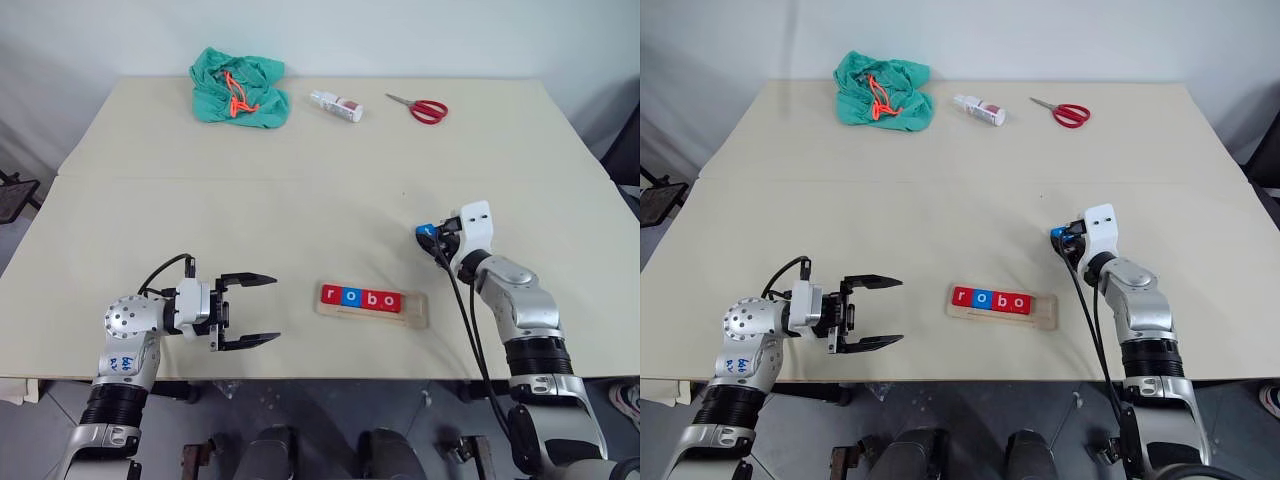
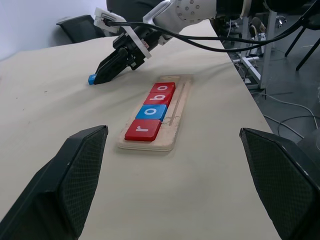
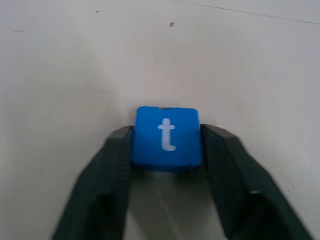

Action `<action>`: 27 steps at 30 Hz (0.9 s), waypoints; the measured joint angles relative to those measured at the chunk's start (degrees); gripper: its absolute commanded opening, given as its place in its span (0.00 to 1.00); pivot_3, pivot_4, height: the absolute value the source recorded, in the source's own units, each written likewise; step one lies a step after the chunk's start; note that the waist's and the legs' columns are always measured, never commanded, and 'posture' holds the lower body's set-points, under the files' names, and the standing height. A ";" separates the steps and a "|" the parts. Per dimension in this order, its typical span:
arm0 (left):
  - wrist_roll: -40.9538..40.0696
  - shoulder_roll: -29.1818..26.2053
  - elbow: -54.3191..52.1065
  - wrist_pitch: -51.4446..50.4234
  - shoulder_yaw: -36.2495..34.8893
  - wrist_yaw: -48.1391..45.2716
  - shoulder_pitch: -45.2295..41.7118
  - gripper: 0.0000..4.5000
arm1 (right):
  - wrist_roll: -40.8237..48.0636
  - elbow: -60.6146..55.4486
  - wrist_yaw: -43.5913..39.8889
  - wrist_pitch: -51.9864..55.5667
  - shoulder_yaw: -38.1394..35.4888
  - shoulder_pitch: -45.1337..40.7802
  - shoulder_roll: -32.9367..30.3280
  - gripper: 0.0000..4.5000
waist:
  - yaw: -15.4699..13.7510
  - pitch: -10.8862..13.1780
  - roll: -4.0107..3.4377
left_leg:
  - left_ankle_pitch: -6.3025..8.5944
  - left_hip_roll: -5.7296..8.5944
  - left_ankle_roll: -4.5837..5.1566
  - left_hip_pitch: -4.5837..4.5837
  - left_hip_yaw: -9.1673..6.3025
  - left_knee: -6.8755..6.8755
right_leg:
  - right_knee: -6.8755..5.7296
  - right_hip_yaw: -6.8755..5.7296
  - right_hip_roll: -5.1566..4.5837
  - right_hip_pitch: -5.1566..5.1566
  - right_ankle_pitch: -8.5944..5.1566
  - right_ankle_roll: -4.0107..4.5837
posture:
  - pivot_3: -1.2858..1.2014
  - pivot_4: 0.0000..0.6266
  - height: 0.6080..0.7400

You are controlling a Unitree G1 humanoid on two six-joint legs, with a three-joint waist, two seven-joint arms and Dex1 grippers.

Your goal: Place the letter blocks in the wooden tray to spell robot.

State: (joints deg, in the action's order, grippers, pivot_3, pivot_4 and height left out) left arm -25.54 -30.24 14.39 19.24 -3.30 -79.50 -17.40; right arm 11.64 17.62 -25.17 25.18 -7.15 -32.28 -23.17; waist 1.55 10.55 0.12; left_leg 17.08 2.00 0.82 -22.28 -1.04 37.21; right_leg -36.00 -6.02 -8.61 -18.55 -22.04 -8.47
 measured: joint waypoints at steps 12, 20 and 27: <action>-0.14 -0.66 6.08 1.07 -1.05 -3.96 -3.01 1.00 | 5.42 -33.10 4.33 16.22 -5.63 15.77 -1.24 0.33 | -0.77 0.00 0.00 | 0.00 0.02 0.00 -0.02 -0.02 -0.04 | 0.00 0.01 -0.01 -0.03 0.00 0.00 | 0.52 0.24 1.00; -0.12 -0.59 11.07 2.24 -1.27 -6.32 -6.88 1.00 | 8.89 -54.30 11.49 29.79 -11.39 26.97 0.89 0.33 | -1.53 0.00 0.00 | 0.00 0.03 0.00 -0.01 0.03 0.00 | -0.01 0.07 0.00 -0.02 0.00 0.00 | 0.52 0.24 1.00; -0.11 0.07 13.36 2.76 -1.09 -6.43 -9.06 1.00 | 9.88 -62.26 16.22 35.77 -12.23 35.20 5.69 0.33 | -1.51 0.00 0.00 | 0.00 0.04 0.00 0.01 0.01 -0.03 | -0.04 0.09 0.00 -0.04 0.00 0.00 | 0.52 0.24 1.00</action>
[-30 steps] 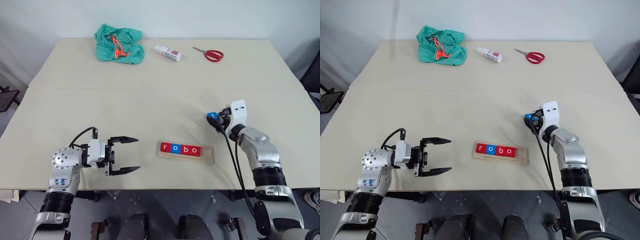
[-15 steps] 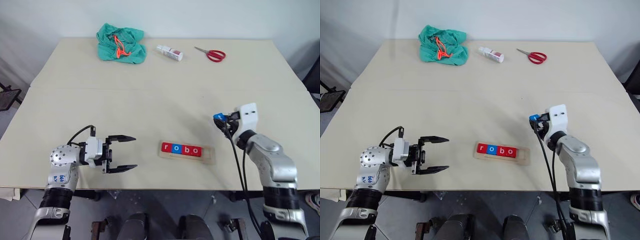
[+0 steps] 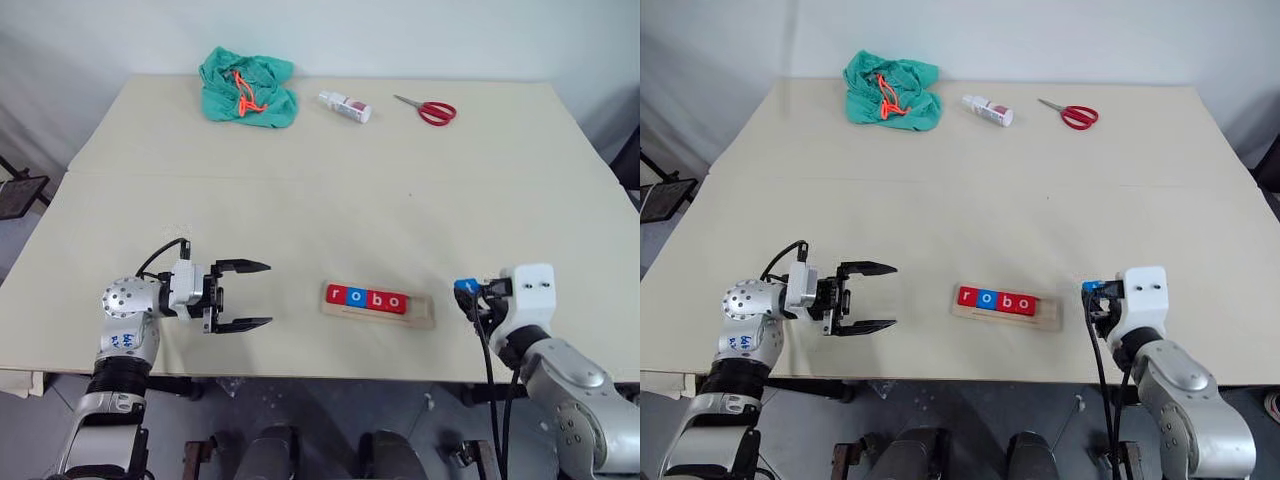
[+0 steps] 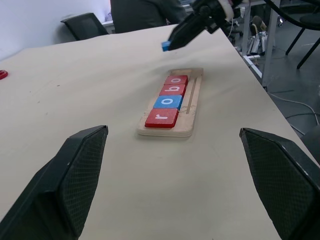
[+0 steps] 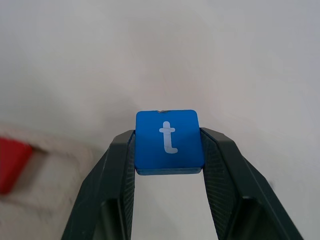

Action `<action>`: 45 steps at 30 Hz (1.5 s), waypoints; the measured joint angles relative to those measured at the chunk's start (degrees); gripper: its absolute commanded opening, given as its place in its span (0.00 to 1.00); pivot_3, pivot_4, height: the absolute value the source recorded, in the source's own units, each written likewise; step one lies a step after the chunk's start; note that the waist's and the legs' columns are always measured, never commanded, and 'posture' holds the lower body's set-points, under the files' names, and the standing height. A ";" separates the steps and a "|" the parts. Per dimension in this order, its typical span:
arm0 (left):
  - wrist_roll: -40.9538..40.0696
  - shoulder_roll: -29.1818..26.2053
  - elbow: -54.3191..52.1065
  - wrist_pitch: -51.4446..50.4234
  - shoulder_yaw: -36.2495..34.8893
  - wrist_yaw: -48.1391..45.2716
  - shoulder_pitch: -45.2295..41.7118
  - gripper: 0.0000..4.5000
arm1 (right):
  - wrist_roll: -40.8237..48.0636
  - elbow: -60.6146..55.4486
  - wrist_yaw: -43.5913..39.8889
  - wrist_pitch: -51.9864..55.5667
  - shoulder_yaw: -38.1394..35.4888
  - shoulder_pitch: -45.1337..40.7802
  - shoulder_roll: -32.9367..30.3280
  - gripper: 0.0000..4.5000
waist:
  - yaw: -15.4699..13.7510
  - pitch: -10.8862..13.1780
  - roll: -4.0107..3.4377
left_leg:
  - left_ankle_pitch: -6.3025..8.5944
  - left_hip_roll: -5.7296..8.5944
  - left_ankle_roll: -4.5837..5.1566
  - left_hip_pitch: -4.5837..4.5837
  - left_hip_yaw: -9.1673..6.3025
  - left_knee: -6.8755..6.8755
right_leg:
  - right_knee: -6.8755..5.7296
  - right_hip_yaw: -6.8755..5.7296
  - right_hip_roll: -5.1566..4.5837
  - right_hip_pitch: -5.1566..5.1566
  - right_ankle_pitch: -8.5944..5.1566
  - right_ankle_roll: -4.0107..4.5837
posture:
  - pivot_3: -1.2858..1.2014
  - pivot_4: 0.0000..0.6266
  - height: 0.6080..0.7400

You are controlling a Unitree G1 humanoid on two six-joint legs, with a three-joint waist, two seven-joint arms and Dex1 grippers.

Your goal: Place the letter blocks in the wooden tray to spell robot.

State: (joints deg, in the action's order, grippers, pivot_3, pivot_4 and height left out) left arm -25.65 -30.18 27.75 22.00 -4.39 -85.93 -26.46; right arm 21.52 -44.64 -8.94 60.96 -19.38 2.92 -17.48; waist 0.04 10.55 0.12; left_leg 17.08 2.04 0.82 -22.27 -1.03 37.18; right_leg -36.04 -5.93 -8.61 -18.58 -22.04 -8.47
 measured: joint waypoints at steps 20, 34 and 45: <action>0.00 -0.13 -0.19 -0.15 0.13 0.02 -0.25 1.00 | 4.97 -1.18 -3.63 0.25 -3.45 4.15 -0.93 1.00 | -0.01 0.00 0.00 | 0.00 0.03 0.00 0.03 0.03 0.02 | 0.00 0.05 -0.01 0.03 0.00 0.00 | 0.52 0.24 1.00; 0.04 0.37 -0.14 -0.13 0.60 0.02 -0.27 1.00 | 3.19 24.14 -45.63 -30.48 -2.76 8.32 -33.08 1.00 | -0.05 -0.01 0.06 | 0.01 -0.02 0.07 0.06 0.11 0.07 | 0.11 -0.04 0.00 0.15 0.00 0.00 | 0.52 0.24 1.00; 0.02 -0.23 -2.83 -0.45 0.35 0.10 2.14 1.00 | -4.34 45.70 -60.84 -49.37 10.46 -9.84 -38.81 1.00 | 0.01 0.00 0.07 | 0.01 -0.04 0.07 0.00 0.06 0.15 | 0.15 -0.16 -0.01 0.17 0.00 0.00 | 0.52 0.24 1.00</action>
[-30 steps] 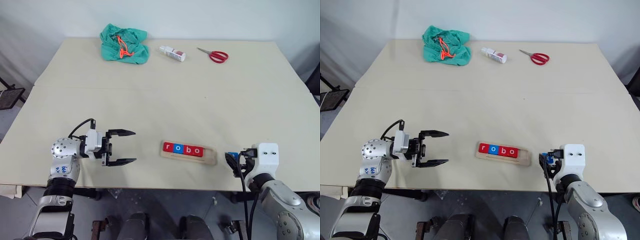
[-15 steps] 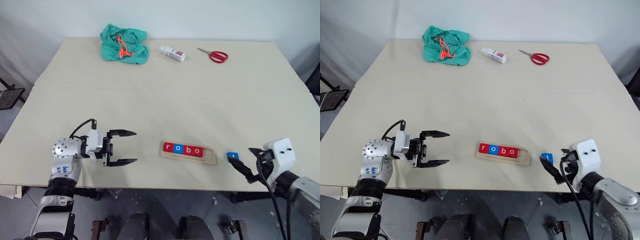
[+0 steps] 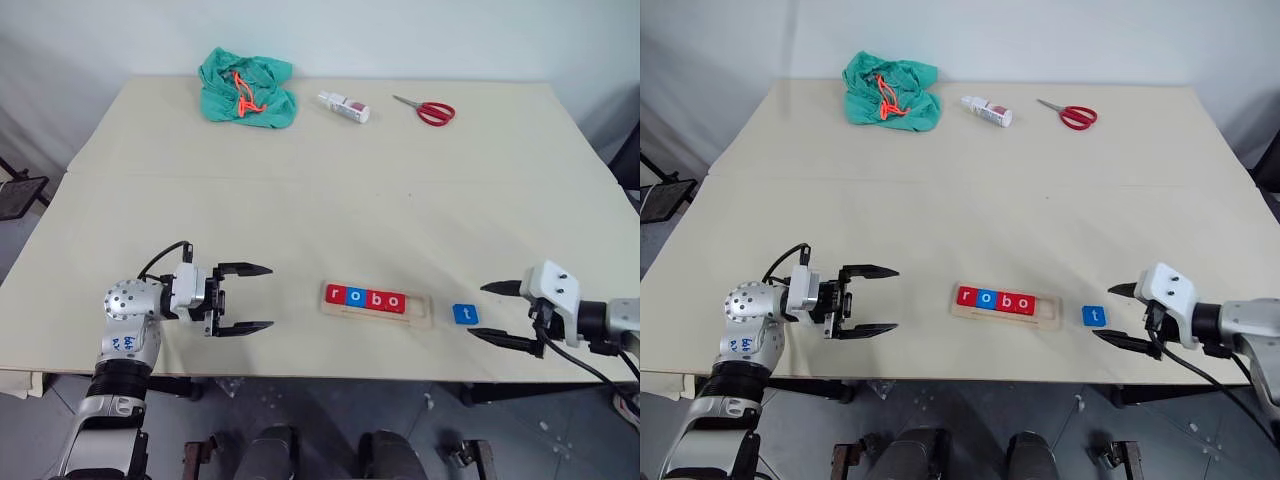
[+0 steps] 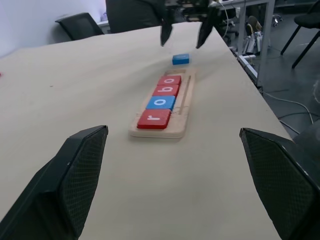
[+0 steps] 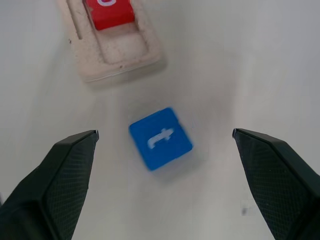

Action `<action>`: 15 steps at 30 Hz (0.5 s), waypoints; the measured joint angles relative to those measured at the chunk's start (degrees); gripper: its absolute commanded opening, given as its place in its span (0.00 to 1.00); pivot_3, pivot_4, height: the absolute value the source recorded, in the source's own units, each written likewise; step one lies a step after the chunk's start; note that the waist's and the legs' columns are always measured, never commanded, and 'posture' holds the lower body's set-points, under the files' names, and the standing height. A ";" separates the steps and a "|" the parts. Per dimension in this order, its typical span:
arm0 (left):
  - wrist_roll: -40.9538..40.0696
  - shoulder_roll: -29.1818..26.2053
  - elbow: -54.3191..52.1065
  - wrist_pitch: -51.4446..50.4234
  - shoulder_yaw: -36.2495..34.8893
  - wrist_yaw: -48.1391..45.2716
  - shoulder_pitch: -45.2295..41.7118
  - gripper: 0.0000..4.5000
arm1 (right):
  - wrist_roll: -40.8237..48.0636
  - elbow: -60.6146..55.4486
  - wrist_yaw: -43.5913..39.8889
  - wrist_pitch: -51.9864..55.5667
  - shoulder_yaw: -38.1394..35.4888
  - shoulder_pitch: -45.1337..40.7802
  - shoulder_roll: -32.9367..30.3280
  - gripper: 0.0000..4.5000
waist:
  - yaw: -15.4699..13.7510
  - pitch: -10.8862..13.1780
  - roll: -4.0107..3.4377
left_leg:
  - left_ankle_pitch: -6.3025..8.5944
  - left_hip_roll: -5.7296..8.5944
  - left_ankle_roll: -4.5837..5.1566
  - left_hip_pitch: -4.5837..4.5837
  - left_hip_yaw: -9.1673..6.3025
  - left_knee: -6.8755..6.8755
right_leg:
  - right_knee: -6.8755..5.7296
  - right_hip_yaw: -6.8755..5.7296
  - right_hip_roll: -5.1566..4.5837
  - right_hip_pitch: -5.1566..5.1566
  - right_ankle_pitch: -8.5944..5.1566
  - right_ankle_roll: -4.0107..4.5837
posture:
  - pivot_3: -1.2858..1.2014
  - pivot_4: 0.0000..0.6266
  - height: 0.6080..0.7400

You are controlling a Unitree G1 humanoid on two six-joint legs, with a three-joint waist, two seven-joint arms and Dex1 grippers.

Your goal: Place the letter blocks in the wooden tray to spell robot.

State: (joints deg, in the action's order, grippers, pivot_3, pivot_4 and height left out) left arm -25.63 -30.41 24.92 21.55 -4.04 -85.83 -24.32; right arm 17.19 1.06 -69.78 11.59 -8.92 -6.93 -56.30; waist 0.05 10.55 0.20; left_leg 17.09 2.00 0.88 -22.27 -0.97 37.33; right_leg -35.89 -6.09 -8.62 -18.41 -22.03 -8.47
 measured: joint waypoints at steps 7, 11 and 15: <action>-0.03 -1.65 -3.79 -1.61 -0.56 0.87 3.07 1.00 | -3.84 8.67 -5.20 -6.96 5.65 -5.27 0.00 1.00 | -0.23 0.00 0.00 | 0.00 0.02 0.00 -0.08 -0.02 0.11 | 0.01 -0.04 -0.02 0.01 0.00 0.00 | 0.52 0.24 1.00; -0.07 -2.24 -5.31 -2.21 -0.75 1.48 3.89 1.00 | -5.61 12.80 -6.99 -10.55 8.21 -8.43 0.04 1.00 | -0.02 0.00 0.00 | 0.00 0.00 0.00 -0.06 -0.02 0.10 | 0.01 -0.03 -0.01 0.00 0.00 0.00 | 0.52 0.24 1.00; -0.21 -2.34 -6.46 -2.72 -1.42 1.88 4.99 1.00 | -5.96 14.93 -7.32 -11.83 8.68 -10.03 0.32 0.80 | -0.06 0.00 0.00 | 0.00 -0.02 0.00 -0.06 -0.02 0.11 | 0.01 -0.05 0.00 0.01 0.00 0.00 | 0.52 0.24 1.00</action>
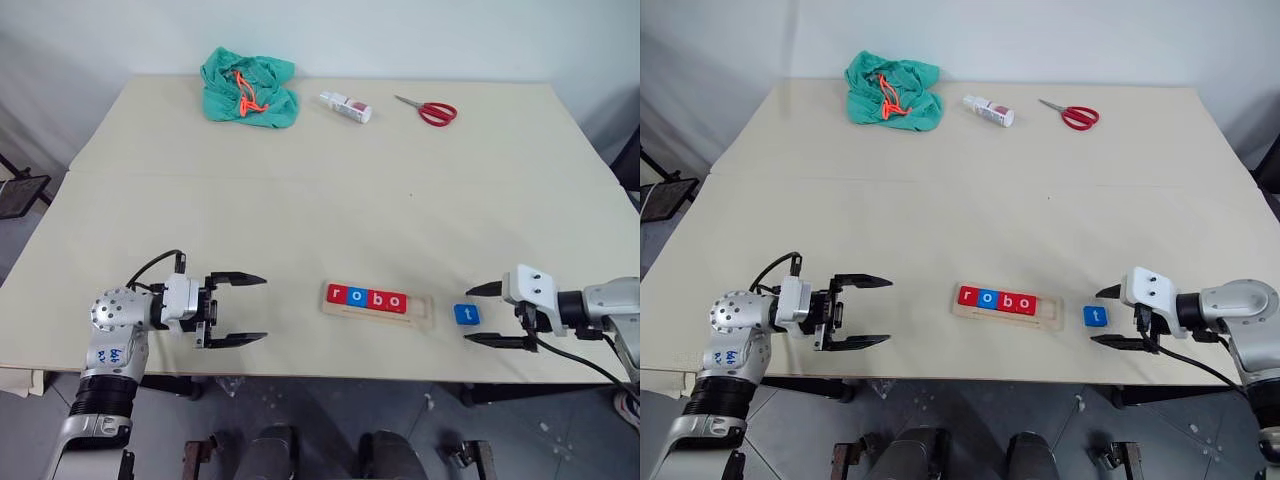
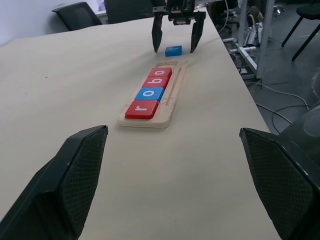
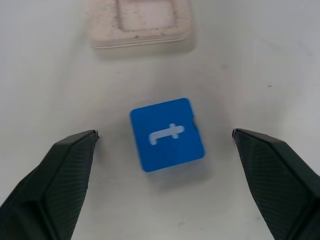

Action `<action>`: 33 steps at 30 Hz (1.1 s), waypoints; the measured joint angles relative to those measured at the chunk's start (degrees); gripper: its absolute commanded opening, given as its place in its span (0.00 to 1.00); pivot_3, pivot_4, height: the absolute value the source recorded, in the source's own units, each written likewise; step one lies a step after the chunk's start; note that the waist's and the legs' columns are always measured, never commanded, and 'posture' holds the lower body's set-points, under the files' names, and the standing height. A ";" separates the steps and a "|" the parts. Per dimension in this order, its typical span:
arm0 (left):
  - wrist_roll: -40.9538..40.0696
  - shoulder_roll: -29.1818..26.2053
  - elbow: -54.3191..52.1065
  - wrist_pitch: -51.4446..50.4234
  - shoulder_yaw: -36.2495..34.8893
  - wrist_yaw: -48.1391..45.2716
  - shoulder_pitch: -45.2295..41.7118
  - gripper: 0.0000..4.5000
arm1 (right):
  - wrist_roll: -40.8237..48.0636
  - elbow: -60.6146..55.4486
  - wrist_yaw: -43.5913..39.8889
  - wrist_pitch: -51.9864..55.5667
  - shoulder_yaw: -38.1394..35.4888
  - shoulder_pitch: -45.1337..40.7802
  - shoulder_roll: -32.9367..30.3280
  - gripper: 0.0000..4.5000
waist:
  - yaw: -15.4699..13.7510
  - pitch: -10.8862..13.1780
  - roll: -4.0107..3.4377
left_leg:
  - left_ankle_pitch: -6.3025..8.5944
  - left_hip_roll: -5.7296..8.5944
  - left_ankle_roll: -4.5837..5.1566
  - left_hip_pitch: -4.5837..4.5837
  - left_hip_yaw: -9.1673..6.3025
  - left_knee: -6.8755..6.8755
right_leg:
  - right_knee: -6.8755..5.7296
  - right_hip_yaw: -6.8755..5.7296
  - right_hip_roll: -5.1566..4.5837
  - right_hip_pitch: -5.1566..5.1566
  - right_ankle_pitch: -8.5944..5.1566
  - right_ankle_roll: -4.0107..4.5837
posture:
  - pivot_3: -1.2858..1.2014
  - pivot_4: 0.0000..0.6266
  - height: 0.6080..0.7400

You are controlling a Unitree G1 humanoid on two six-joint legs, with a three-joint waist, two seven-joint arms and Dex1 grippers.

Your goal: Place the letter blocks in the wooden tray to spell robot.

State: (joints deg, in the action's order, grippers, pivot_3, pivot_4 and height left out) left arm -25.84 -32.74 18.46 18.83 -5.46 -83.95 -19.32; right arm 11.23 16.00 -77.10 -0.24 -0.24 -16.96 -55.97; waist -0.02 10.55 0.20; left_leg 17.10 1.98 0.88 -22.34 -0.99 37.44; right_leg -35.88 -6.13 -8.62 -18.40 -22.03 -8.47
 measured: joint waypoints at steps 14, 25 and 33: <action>-0.04 0.27 0.26 0.34 -0.24 0.59 -0.67 1.00 | 2.20 -6.79 6.23 10.22 -0.46 -1.76 2.21 0.33 | 0.11 0.00 -0.01 | 0.00 -0.03 -0.02 0.00 0.02 0.00 | -0.02 0.03 0.02 -0.05 0.00 0.00 | 0.52 0.24 1.00; 0.13 2.54 2.22 1.60 -0.03 1.28 -1.47 1.00 | 8.91 -24.31 10.57 27.74 2.15 -4.58 4.79 0.33 | -1.15 0.00 0.00 | 0.02 0.05 -0.02 -0.06 -0.06 0.09 | -0.01 0.04 -0.02 -0.03 0.00 0.00 | 0.52 0.24 1.00; 0.17 2.58 1.93 1.93 -0.14 2.22 -0.18 1.00 | 6.41 -21.66 8.50 25.31 4.19 -2.29 3.90 0.33 | -1.18 0.00 0.00 | 0.02 0.05 -0.02 -0.05 -0.03 0.06 | -0.01 0.03 -0.02 -0.04 0.00 0.00 | 0.52 0.24 1.00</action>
State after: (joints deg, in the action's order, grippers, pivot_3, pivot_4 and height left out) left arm -25.67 -30.17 20.39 20.76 -5.60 -81.73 -19.51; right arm 17.64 -5.66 -68.60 25.07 3.96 -19.25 -52.08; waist -1.20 10.55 0.20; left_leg 17.11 2.02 0.86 -22.39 -1.03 37.49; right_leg -35.89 -6.10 -8.64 -18.44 -22.03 -8.48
